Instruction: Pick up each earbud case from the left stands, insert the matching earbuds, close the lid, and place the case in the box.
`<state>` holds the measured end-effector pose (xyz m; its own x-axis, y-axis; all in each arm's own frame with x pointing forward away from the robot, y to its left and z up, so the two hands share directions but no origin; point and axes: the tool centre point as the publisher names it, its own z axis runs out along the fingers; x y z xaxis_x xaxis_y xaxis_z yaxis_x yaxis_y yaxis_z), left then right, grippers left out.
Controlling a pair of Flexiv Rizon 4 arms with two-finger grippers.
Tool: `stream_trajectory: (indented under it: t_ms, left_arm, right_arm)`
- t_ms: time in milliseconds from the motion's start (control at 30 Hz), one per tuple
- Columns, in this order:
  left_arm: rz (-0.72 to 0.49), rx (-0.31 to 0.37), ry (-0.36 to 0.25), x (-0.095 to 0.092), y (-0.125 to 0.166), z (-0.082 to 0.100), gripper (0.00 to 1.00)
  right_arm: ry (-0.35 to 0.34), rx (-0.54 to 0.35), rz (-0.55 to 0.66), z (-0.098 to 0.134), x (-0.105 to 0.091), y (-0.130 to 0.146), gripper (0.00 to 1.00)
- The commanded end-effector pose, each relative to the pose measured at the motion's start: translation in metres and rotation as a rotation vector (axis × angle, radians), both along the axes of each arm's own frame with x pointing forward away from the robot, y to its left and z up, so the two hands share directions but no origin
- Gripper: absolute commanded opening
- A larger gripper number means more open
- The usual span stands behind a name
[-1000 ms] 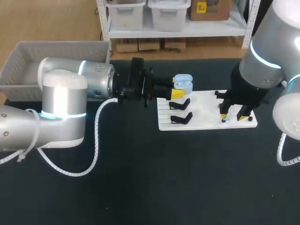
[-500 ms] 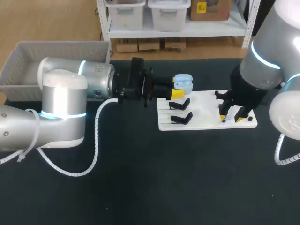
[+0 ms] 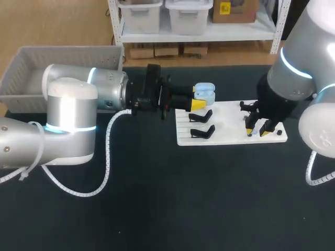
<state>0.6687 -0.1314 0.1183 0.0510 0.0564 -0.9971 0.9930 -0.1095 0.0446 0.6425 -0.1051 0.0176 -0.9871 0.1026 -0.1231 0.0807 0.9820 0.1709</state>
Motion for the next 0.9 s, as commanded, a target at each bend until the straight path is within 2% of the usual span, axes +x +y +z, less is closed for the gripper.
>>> stream_trajectory:
  t_ms: [33,900]
  left_arm:
    - [0.004,-0.003,-0.003,-0.0008,-0.0001,-0.0011,0.00]
    - [0.004,-0.003,-0.003,-0.0008,-0.0001,-0.0011,0.00]
  right_arm:
    - [0.001,0.001,-0.001,-0.0012,0.0006,0.0011,0.33]
    - [0.008,-0.008,-0.018,-0.0051,0.0049,0.0013,0.31]
